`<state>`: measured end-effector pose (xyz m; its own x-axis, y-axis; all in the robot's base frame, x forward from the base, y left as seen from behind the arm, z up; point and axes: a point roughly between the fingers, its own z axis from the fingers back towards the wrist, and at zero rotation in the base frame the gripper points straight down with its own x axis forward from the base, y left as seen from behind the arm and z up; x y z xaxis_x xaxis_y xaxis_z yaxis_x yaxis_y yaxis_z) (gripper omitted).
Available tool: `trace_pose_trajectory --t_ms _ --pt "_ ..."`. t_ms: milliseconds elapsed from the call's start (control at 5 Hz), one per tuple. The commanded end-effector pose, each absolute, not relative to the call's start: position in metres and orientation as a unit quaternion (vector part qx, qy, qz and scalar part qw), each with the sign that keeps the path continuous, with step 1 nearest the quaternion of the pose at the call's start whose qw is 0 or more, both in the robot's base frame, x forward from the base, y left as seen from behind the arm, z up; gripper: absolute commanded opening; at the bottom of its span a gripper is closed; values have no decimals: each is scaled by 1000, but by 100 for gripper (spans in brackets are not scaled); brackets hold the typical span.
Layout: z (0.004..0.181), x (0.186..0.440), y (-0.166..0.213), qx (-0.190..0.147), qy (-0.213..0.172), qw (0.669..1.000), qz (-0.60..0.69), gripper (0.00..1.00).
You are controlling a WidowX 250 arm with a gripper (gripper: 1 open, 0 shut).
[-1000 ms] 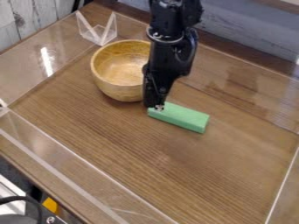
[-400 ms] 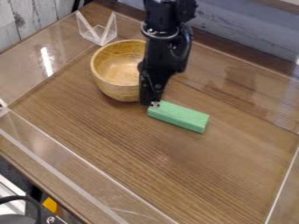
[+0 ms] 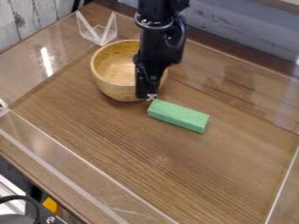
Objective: Put the green block in the brown bowl
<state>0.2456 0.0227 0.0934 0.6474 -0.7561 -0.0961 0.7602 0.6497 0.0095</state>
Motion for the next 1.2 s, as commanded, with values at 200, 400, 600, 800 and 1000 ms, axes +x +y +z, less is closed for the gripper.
trace_pose_trajectory --t_ms 200,400,600,800,1000 --pt "116 253 31 43 2 911 -410 0" --pt "117 252 34 43 1 912 -409 0" --pt "118 251 36 43 0 912 -408 100" --pt "120 250 39 43 0 912 -408 100" --pt "121 250 42 45 0 912 -407 100"
